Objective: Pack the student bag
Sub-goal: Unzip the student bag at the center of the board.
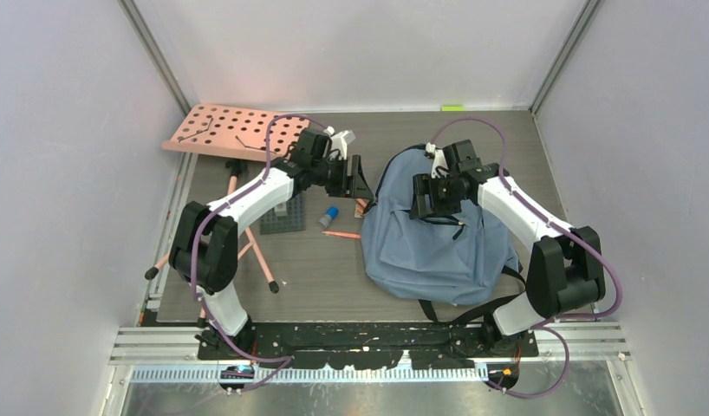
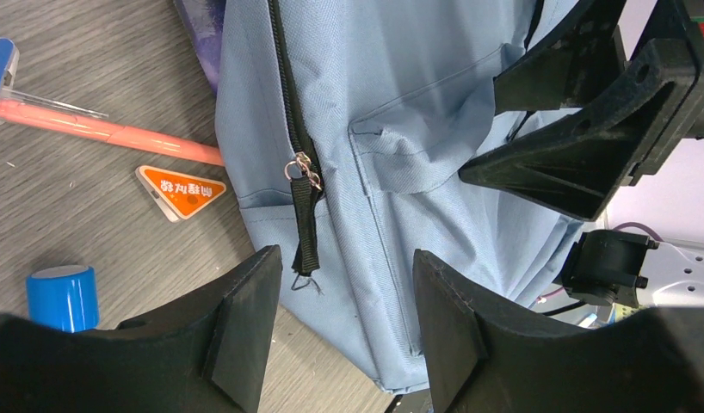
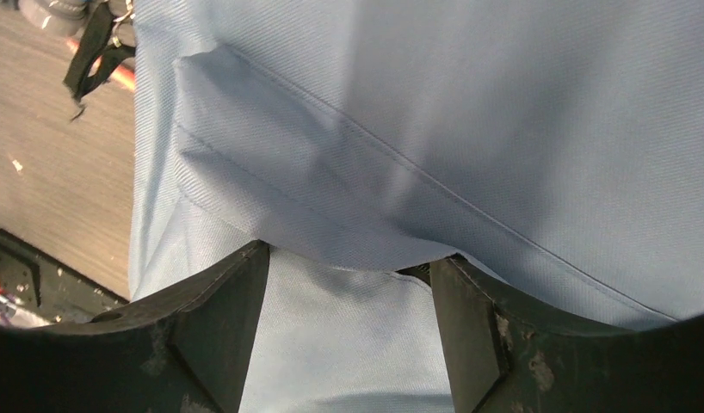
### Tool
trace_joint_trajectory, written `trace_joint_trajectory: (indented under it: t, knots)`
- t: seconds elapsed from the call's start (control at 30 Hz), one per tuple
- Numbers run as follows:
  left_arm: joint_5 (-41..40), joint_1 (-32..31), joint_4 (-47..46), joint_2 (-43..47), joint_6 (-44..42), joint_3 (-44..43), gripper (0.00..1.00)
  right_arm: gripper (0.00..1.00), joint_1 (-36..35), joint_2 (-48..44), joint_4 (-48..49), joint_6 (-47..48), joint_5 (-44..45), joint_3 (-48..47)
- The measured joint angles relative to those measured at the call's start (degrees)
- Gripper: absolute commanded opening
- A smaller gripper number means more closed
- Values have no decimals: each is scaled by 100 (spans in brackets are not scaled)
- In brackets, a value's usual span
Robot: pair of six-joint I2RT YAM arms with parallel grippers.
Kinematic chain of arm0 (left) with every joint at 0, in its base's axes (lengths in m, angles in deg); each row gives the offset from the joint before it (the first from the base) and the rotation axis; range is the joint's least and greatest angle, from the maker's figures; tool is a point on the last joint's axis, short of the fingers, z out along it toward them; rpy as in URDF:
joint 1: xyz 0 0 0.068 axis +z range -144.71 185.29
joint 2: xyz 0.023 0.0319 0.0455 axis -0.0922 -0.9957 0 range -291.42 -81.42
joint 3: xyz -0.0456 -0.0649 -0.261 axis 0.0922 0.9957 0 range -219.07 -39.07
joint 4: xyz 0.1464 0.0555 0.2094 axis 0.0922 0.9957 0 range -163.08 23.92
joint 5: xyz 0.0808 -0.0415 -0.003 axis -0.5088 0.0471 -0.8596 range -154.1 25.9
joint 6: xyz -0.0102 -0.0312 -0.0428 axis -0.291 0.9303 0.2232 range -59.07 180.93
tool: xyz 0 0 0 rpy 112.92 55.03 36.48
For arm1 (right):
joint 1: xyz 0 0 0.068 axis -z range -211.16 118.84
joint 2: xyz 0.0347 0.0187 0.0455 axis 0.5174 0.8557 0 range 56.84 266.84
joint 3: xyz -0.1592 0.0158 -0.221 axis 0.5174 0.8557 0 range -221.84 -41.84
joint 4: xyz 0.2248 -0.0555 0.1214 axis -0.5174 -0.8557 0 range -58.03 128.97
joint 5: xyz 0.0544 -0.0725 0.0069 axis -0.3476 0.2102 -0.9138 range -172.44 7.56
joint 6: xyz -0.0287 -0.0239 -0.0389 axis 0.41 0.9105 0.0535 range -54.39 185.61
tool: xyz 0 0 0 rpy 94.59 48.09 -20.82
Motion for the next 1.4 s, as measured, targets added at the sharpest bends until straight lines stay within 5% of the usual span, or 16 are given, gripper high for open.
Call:
trace_joint_trajectory:
  t: [0.5,0.97,1.1,1.3,1.4]
  knots:
    - [0,0,22,0,0,0,59,72,-251,264,157,369,-1235,0]
    - [0,0,22,0,0,0,59,72,-575,146,949,428,-90,337]
    - [4,0,22,0,2,0,59,56,-765,22,1165,426,422,503]
    - [22,0,22,0,2,0,59,10,-1115,-55,1663,332,1172,846]
    - [28,0,22,0,4,0,59,1,-1209,-197,1794,238,1545,992]
